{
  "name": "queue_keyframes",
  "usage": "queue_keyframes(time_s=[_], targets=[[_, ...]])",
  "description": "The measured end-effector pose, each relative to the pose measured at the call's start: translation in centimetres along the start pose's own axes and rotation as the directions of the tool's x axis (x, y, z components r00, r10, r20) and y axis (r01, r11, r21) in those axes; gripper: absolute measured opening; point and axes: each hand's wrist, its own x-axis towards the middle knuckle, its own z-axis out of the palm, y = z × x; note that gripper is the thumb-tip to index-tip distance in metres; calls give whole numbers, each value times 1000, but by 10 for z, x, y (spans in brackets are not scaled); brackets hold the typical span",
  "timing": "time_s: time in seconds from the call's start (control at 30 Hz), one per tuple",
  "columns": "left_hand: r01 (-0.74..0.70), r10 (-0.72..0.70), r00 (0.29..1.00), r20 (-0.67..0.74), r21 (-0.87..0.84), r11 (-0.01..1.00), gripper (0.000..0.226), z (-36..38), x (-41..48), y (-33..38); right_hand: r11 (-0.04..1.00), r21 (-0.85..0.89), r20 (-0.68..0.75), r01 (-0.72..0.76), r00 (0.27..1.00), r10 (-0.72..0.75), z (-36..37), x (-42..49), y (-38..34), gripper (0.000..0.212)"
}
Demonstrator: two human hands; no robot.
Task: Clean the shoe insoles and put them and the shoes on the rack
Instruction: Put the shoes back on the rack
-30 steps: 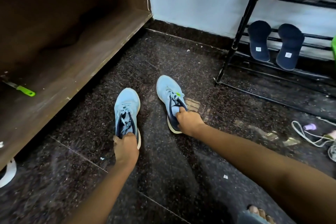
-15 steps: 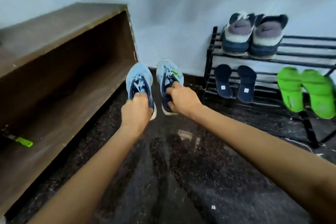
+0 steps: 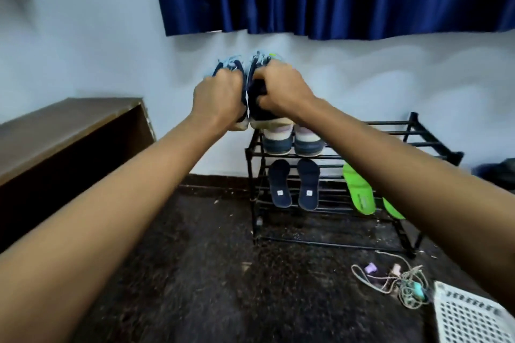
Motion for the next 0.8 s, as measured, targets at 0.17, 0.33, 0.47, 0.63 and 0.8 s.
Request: queue_keyframes(time_s=[0.17,0.33,0.47,0.63,0.8], targets=[[-71,71,997,-11,-55,996,30,-13,43,69,993,-107,-44,-46,998,41,-56,0,61,30],[-162,159,987,-34,-119,980,38,3,65,140,980,-160,-29,-116,993,112,-82,-21,129,27],[-184,184,983,-13,-162,969,40,31,72,196,963,-180,22,-200,978,207,-82,-39,182,27],[-223,236,971,38,-204,953,40,81,72,251,933,-185,55,-308,945,323,-59,-67,246,35],[-205,233,969,82,-259,944,38,122,72,287,909,-195,71,-369,919,388,-29,-91,291,37]])
